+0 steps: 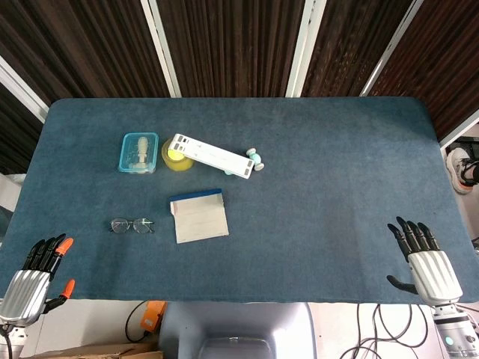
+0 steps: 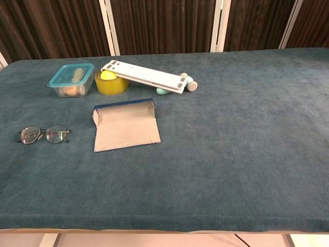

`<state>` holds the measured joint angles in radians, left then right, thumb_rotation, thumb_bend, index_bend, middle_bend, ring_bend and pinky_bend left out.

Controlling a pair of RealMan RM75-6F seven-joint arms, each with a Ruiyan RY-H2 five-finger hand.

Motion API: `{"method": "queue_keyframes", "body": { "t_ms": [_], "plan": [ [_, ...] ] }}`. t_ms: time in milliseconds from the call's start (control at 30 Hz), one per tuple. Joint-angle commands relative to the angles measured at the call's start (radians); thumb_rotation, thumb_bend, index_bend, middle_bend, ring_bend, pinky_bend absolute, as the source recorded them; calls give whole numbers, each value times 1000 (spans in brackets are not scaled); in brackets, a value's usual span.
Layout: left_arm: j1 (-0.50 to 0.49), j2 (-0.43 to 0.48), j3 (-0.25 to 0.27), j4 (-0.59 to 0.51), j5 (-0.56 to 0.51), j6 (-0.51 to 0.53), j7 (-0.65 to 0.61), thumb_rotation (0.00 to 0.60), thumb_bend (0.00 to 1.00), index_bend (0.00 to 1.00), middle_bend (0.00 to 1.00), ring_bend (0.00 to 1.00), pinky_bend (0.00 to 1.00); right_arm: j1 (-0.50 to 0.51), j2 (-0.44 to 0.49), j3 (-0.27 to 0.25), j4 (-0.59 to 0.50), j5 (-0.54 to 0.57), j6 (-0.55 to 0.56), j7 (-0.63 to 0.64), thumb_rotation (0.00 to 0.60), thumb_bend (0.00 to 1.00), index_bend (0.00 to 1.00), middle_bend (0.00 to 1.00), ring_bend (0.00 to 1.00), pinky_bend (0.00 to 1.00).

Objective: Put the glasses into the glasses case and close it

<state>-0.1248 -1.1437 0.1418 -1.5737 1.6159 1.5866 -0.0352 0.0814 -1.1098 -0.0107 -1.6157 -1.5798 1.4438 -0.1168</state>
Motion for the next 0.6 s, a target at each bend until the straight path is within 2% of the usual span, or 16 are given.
{"method": "queue_keyframes", "body": {
  "t_ms": [33,133,233,300,433,600],
  "plan": [
    [-4,-8,-6,1,10,-14,1,600,386,0,0,0,9,-1,3,-2,-2,-5,2,5,600,252,0,0,0,0],
    [-25,-29,-20,3,21,-46,-13,600,385,0,0,0,10,-3,5,-5,-2,-12,6,7,600,252,0,0,0,0],
    [-72,-87,-65,20,4,-108,-15,600,393,8,0,0,23,-4,3,-4,-1,-13,8,6,600,252,0,0,0,0],
    [-111,-129,-102,28,-47,-184,40,600,407,47,0,0,28,-2,2,-6,-1,-10,0,1,600,252,0,0,0,0],
    [-188,-197,-179,27,-157,-316,141,600,414,191,0,0,30,2,-1,-6,-1,-8,-10,-9,600,252,0,0,0,0],
    [-276,-261,-267,40,-307,-448,240,600,413,285,0,0,39,1,-1,-5,0,-6,-8,-9,600,252,0,0,0,0]
  ]
}}
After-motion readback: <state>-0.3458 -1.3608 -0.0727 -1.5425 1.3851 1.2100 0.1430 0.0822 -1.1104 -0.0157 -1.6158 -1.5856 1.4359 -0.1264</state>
